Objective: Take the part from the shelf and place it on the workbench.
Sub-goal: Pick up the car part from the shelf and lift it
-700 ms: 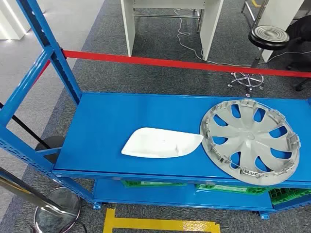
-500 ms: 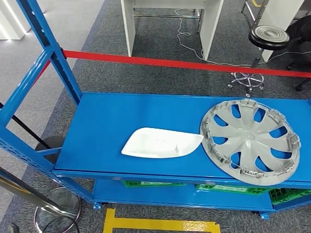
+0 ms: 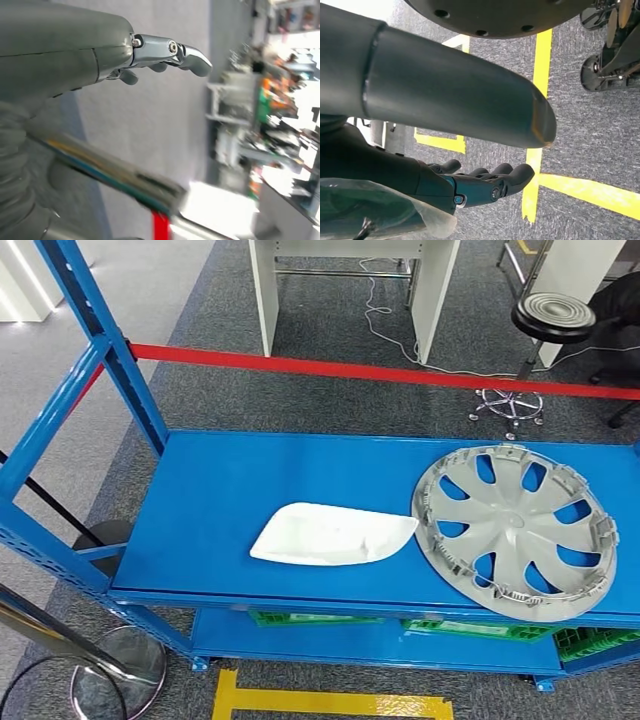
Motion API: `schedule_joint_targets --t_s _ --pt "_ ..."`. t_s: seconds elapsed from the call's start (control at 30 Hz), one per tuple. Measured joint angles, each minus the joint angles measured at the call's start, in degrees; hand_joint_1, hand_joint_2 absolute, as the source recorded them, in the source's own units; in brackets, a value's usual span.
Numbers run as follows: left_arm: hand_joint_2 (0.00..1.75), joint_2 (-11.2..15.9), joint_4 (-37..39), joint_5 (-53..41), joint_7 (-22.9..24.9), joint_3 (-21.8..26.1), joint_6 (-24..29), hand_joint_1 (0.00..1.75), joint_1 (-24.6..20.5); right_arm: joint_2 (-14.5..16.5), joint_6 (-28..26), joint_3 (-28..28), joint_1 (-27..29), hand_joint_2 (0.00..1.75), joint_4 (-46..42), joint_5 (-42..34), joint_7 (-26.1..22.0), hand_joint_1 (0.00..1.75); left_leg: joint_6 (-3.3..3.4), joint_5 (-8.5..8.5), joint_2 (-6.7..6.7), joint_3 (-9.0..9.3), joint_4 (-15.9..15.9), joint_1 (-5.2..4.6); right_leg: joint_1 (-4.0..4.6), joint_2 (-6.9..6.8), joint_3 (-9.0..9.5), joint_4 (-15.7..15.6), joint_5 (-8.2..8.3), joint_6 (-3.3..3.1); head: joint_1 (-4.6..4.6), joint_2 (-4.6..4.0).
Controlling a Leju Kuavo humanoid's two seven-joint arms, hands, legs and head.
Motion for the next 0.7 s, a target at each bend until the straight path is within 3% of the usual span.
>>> schedule_joint_targets --t_s 0.03,0.17,0.37,0.7 --pt "0.0 0.0 -1.7 -0.9 0.0 -1.0 0.0 0.0 0.1 0.0 0.1 0.1 0.0 0.0 0.0 0.0 0.0 0.0 0.0 0.0 0.0 0.0 0.0 0.0 0.0 0.0 0.0 0.0 0.0 0.0 0.02 0.0" --pt "1.75 -0.2 -6.8 -5.5 -0.1 -5.5 0.1 0.0 0.4 0.2 0.6 0.8 -0.1 0.0 0.1 0.2 0.0 0.0 0.0 0.0 0.0 0.02 0.0 -0.01 -0.01 0.01 0.01 0.0 0.0 0.0 0.0 0.0" --pt "1.75 0.8 -8.6 -11.0 -0.1 -15.3 -3.3 0.0 0.7 0.2 1.4 1.4 -0.3 0.0 0.1 0.7 0.0 0.0 0.0 0.0 0.01 0.02 0.0 -0.01 -0.01 0.02 -0.01 0.0 0.0 0.0 0.01 0.0" --pt "1.75 6.8 -7.5 -16.4 1.6 -29.9 -15.4 0.0 -4.1 0.1 5.2 2.9 -0.6 0.0 0.1 1.9 -0.2 0.0 0.0 0.0 0.03 0.02 0.0 -0.01 0.0 0.03 -0.03 0.0 0.01 0.0 0.0 0.0"
